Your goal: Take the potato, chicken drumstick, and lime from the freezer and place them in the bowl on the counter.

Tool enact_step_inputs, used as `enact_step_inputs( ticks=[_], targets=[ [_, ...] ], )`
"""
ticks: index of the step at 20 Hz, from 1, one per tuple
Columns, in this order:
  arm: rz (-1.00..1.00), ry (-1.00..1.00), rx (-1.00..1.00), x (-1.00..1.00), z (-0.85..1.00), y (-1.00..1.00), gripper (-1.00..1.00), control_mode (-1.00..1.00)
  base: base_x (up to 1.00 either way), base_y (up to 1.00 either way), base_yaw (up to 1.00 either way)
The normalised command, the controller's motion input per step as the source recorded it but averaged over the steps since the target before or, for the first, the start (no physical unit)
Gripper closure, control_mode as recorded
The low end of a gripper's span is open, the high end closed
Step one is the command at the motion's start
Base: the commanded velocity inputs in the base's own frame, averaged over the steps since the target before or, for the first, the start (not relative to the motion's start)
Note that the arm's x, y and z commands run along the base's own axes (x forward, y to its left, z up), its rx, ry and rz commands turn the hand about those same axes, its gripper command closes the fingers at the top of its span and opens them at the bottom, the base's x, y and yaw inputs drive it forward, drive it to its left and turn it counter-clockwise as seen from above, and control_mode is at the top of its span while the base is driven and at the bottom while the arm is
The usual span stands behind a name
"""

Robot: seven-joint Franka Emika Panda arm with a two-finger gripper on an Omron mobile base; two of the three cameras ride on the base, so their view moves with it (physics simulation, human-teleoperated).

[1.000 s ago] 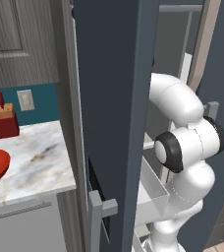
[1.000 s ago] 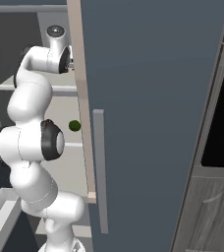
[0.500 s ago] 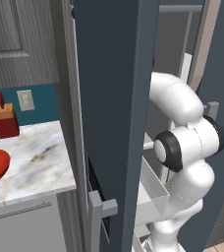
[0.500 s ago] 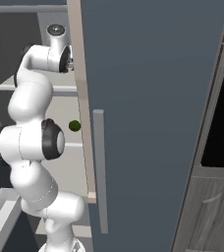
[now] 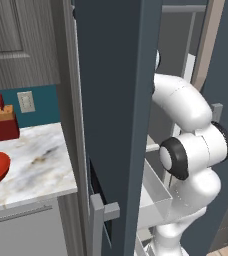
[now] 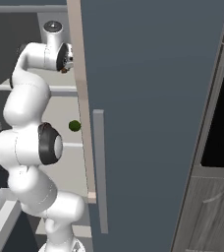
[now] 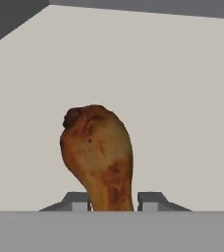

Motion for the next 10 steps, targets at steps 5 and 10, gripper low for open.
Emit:
enact_step_inputs(
  ticks=[5, 10],
  targets=[
    [-0.04, -0.04, 0.0, -0.64, -0.18, 0.0, 1.0, -1.0, 0.0, 0.0, 0.0],
    [-0.03, -0.1, 0.0, -0.67, -0.15, 0.0, 1.0, -1.0, 0.0, 0.0, 0.0]
  ],
)
